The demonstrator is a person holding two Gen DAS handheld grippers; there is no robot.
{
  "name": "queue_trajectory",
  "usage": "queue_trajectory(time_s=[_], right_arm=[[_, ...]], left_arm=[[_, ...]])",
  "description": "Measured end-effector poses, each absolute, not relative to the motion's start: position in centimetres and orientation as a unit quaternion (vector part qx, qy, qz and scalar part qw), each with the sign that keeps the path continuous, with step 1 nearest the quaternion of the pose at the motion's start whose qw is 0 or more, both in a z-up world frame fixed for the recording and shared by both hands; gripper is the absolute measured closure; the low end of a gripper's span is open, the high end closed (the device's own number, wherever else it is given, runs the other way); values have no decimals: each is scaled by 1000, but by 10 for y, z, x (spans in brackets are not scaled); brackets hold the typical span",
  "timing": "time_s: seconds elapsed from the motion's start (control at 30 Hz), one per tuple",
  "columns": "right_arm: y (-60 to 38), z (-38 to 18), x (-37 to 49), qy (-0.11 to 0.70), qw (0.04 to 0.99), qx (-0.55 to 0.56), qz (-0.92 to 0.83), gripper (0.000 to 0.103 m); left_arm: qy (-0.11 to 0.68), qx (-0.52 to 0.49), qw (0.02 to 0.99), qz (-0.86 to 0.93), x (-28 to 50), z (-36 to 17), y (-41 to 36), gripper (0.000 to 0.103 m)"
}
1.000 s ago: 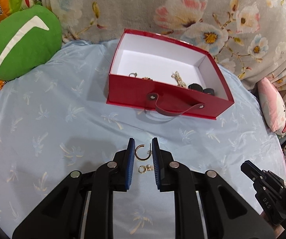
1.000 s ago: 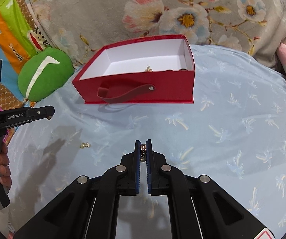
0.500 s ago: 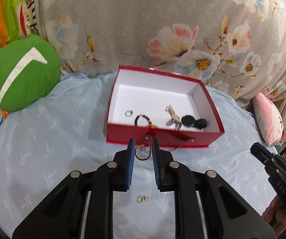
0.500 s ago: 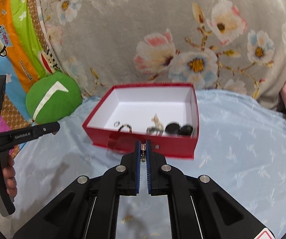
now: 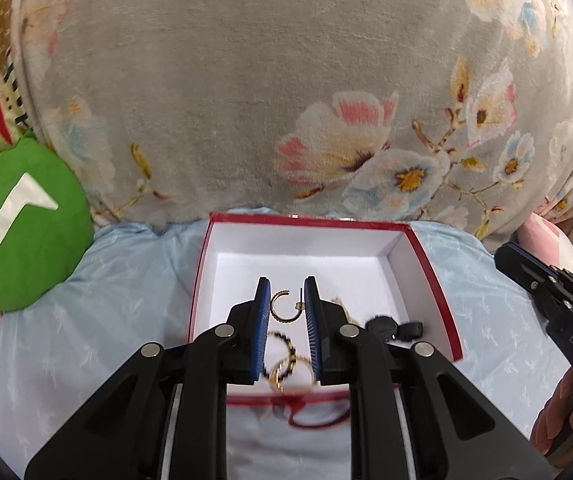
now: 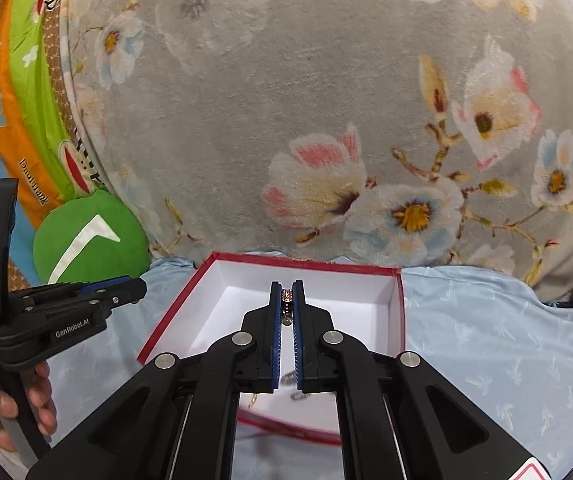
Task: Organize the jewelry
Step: 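Carry both earrings into the red box and open both tools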
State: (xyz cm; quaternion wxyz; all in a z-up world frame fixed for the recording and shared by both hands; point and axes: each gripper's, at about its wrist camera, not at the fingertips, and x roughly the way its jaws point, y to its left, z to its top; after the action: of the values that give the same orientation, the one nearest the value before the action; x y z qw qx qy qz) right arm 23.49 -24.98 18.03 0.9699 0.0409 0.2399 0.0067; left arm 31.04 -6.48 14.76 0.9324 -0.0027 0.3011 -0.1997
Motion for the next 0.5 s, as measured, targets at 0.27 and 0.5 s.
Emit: queue_trajectory(time_s=[0.27, 0.5], right_arm=[[-259, 159, 309, 274, 961, 41, 7, 98], [-270, 152, 327, 256, 965, 58, -15, 55]], left_arm=[[325, -7, 924, -200, 381, 129, -91, 86], [310, -8, 933, -184, 405, 121, -97, 35]])
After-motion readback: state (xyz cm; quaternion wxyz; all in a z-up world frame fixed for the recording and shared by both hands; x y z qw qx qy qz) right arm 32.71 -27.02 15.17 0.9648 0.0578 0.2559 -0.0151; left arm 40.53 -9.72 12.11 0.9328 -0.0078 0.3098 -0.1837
